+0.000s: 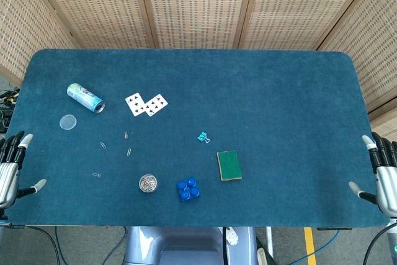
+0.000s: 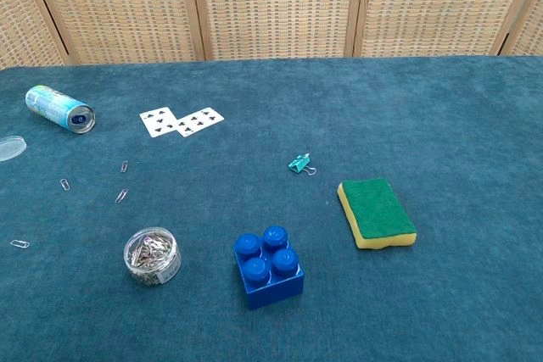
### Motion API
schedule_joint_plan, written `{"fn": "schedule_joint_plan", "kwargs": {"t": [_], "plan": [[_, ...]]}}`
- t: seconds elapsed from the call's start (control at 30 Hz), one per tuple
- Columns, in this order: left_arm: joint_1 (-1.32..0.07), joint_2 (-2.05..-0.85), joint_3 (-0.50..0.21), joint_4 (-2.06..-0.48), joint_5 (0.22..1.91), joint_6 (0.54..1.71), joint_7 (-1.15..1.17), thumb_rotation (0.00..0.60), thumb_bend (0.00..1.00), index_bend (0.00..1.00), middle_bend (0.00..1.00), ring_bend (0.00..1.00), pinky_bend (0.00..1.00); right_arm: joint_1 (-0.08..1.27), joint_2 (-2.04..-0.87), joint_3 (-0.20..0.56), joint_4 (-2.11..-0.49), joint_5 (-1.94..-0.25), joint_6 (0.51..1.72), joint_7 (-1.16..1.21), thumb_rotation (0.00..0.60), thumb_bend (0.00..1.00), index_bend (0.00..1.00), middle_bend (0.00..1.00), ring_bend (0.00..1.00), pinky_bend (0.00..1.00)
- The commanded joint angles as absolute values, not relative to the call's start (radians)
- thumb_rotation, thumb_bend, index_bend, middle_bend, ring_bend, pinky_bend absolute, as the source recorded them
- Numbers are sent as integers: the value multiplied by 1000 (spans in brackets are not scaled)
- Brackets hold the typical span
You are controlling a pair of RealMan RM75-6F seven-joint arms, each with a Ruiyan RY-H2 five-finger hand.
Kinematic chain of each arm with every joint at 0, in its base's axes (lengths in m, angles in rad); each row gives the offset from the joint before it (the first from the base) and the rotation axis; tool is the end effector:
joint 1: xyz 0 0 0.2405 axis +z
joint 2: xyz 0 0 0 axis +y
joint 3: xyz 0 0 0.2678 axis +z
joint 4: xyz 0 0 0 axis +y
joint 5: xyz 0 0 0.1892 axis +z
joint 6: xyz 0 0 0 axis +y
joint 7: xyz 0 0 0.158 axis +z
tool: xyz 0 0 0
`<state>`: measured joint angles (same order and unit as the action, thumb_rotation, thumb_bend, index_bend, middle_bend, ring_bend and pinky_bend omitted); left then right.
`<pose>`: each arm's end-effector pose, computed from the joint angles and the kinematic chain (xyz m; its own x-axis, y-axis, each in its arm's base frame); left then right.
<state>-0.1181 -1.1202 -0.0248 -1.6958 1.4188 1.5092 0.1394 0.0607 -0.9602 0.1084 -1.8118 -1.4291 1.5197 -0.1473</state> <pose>-0.3044 0.1980 0.1798 0.4419 0.0045 0.8970 0.8964 0.0365 -0.4418 -0.2898 -0.1945 0.2329 0.4836 0.0665 0.8728 -0.8748 0.0686 0.4795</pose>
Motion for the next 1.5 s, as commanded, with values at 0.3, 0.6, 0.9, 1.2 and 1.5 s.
{"fn": "schedule_joint_plan", "kwargs": {"t": [0.3, 0.6, 0.9, 1.2, 1.5], "plan": [[-139, -1140, -23, -1666, 1429, 1455, 129, 600, 59, 10, 0, 0, 0, 56, -954, 111, -1812, -1430, 1523, -110, 600, 0, 0, 0, 0, 0], [-268, -1255, -29, -1464, 1397, 1187, 12, 600, 197, 338, 0, 0, 0, 62, -951, 114, -1808, -1420, 1507, -86, 600, 0, 0, 0, 0, 0], [-348, -1366, 2, -1287, 1443, 1051, -42, 600, 298, 450, 0, 0, 0, 71, -952, 115, -1804, -1406, 1482, -80, 600, 0, 0, 0, 0, 0], [-365, -1414, 11, -1246, 1453, 1042, -32, 600, 315, 464, 0, 0, 0, 73, -946, 113, -1805, -1408, 1473, -62, 600, 0, 0, 0, 0, 0], [-373, -1437, 25, -1232, 1450, 1024, -9, 600, 318, 485, 0, 0, 0, 74, -942, 110, -1805, -1412, 1468, -49, 600, 0, 0, 0, 0, 0]]}}
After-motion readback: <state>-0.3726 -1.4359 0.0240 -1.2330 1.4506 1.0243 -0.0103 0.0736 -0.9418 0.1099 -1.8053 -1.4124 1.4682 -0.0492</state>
